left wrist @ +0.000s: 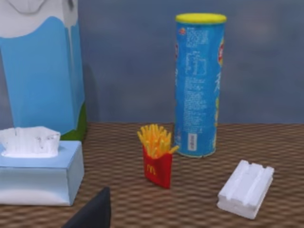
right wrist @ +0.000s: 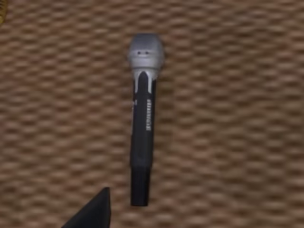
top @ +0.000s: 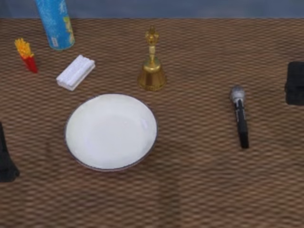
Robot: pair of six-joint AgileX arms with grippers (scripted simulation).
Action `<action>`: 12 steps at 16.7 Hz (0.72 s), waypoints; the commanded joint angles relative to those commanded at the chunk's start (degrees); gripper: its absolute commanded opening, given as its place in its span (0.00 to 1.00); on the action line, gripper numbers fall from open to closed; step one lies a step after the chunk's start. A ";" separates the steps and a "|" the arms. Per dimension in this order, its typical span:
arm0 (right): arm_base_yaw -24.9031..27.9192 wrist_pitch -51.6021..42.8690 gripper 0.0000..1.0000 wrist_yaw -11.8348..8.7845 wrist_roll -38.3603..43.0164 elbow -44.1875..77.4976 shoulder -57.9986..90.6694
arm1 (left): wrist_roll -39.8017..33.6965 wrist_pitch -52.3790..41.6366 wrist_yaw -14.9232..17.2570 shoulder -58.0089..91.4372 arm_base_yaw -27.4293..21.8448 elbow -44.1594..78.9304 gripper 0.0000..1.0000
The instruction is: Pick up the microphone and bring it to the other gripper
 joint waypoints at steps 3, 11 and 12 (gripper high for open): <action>2.95 -7.66 1.00 0.06 3.27 13.49 17.13 | 0.00 0.00 0.00 0.00 0.00 0.00 1.00; 7.95 -23.05 1.00 0.91 8.71 34.89 45.29 | 0.00 0.00 0.00 0.00 0.00 0.00 1.00; 8.15 -23.87 1.00 1.00 8.95 35.75 46.45 | 0.00 0.00 0.00 0.00 0.00 0.00 1.00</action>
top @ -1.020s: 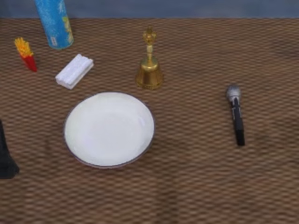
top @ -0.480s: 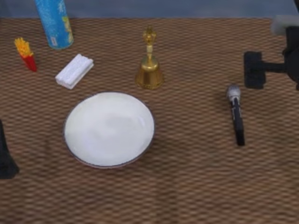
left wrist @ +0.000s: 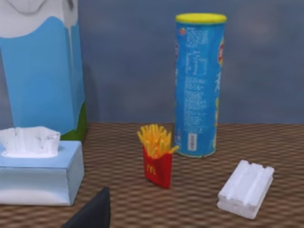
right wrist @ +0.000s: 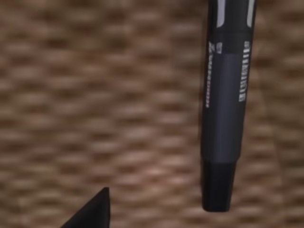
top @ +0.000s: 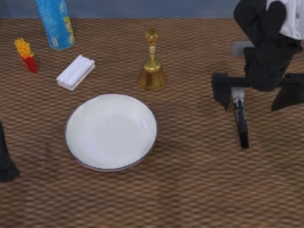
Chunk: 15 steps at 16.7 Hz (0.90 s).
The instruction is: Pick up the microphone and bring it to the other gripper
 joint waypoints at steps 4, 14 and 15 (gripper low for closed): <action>0.10 -0.41 1.00 0.05 0.12 0.42 0.56 | 0.00 0.00 0.00 0.00 0.00 0.00 1.00; -0.22 14.41 1.00 0.09 -0.11 -6.89 7.53 | 0.00 0.00 0.00 0.00 0.00 0.00 1.00; -0.23 16.32 1.00 0.10 -0.12 -7.89 8.58 | 0.00 0.00 0.00 0.00 0.00 0.00 1.00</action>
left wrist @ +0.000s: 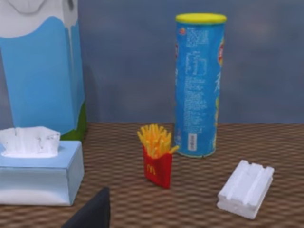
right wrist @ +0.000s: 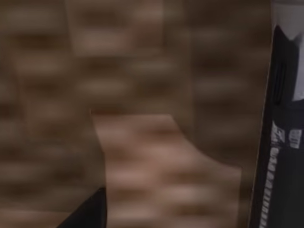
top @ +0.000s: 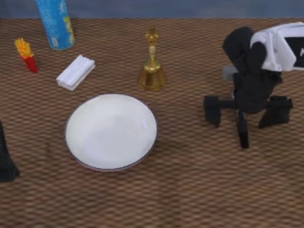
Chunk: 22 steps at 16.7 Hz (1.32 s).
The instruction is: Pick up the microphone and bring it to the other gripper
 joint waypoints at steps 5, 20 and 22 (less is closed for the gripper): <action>-0.02 2.14 1.00 0.01 0.01 -1.21 1.32 | 0.00 0.00 0.00 0.00 0.00 0.00 1.00; -0.02 2.14 0.00 0.01 0.01 -1.21 1.32 | 0.00 0.00 0.00 0.00 0.00 0.00 1.00; -0.02 2.14 0.00 0.01 0.01 -1.21 1.32 | 0.00 0.00 0.00 0.00 0.00 0.00 1.00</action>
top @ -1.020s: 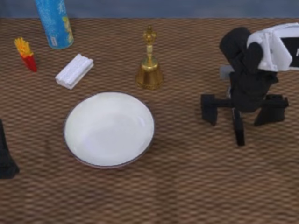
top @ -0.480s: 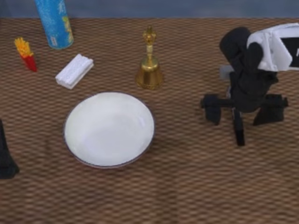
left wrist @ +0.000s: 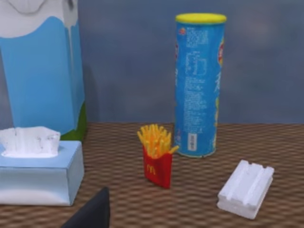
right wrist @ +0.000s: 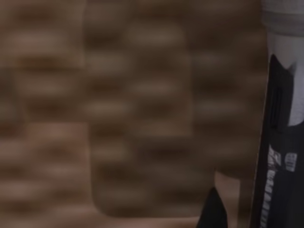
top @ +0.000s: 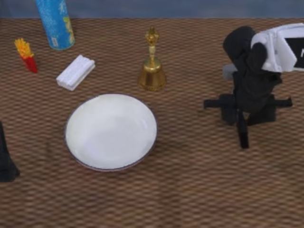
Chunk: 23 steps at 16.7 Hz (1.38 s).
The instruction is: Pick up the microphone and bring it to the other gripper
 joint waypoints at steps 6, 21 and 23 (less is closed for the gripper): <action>0.00 -1.14 0.00 1.08 -0.71 1.17 -3.02 | 0.00 0.00 0.00 0.00 0.00 0.00 1.00; -0.08 54.20 0.00 -15.32 -12.97 -13.66 -13.15 | 0.00 0.00 0.00 0.00 0.00 0.00 1.00; -0.19 65.18 0.00 -18.45 -15.40 -16.98 -15.83 | 0.00 0.00 0.00 0.00 0.00 0.00 1.00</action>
